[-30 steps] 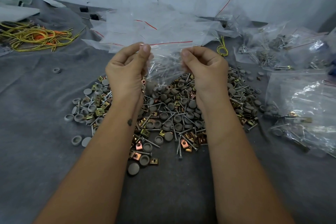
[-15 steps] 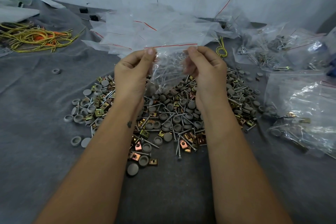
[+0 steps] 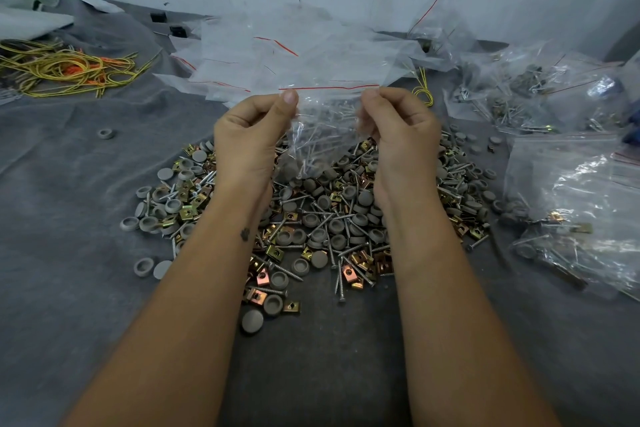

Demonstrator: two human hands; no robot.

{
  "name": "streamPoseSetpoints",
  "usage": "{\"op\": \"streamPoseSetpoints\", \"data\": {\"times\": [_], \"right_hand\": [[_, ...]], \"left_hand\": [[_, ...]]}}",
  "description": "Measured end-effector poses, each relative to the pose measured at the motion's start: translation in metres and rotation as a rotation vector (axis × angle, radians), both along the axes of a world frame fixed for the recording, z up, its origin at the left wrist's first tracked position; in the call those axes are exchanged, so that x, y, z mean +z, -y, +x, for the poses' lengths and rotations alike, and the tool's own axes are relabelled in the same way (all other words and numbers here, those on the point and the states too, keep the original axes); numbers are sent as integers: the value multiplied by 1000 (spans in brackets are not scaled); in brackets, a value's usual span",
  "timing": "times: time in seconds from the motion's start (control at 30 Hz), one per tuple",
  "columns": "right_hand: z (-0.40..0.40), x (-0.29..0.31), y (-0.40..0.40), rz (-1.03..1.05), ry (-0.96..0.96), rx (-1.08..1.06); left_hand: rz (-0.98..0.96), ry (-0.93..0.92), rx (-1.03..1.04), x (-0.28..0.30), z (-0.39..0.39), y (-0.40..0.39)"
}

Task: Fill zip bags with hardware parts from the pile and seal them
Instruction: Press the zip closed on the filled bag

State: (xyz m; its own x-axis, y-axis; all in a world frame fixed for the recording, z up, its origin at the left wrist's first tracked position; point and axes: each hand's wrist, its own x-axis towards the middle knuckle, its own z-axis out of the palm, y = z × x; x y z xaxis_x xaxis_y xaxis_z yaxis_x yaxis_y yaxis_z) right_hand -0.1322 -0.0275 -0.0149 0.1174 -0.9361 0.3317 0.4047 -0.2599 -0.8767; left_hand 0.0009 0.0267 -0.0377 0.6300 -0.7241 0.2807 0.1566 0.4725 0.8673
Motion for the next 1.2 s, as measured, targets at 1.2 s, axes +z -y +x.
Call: {"op": "streamPoseSetpoints", "data": {"times": [1.2], "right_hand": [[3,-6,2,-37,-114,133]], "left_hand": [[-21,84,-135,0,-5,1]]}}
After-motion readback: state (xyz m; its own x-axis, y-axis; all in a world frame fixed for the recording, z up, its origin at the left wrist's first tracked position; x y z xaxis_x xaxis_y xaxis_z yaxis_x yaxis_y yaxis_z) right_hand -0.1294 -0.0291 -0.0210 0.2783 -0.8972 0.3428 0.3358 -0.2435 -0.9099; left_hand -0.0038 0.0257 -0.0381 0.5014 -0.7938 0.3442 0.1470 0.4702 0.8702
